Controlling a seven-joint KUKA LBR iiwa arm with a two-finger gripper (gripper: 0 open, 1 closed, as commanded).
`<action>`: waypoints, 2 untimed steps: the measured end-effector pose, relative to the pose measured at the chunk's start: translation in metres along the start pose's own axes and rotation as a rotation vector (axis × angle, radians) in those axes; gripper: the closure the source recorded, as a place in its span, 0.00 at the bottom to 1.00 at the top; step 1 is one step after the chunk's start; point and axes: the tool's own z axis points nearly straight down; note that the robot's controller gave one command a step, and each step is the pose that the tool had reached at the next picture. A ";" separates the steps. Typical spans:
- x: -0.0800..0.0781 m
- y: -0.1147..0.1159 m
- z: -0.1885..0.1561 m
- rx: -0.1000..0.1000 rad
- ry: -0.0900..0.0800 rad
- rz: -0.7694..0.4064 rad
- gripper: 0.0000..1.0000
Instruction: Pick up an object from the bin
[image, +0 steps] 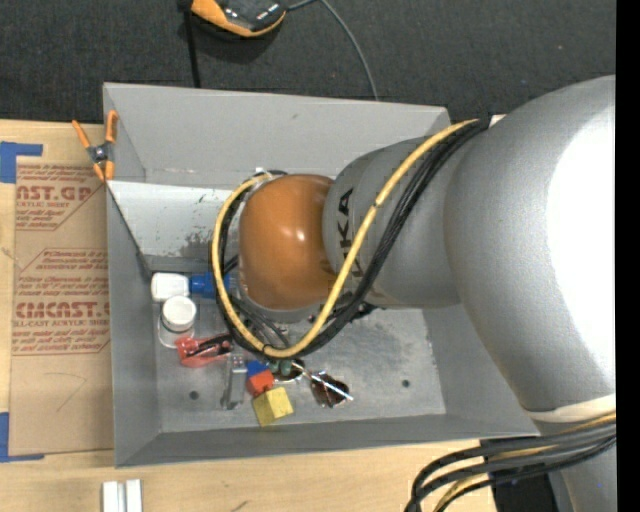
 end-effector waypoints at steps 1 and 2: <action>-0.002 -0.001 -0.005 -0.001 -0.007 0.002 0.00; -0.027 -0.036 0.049 0.000 -0.004 -0.087 0.00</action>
Offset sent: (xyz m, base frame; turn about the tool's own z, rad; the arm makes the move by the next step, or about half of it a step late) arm 0.0290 -0.0406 -0.0559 -0.0940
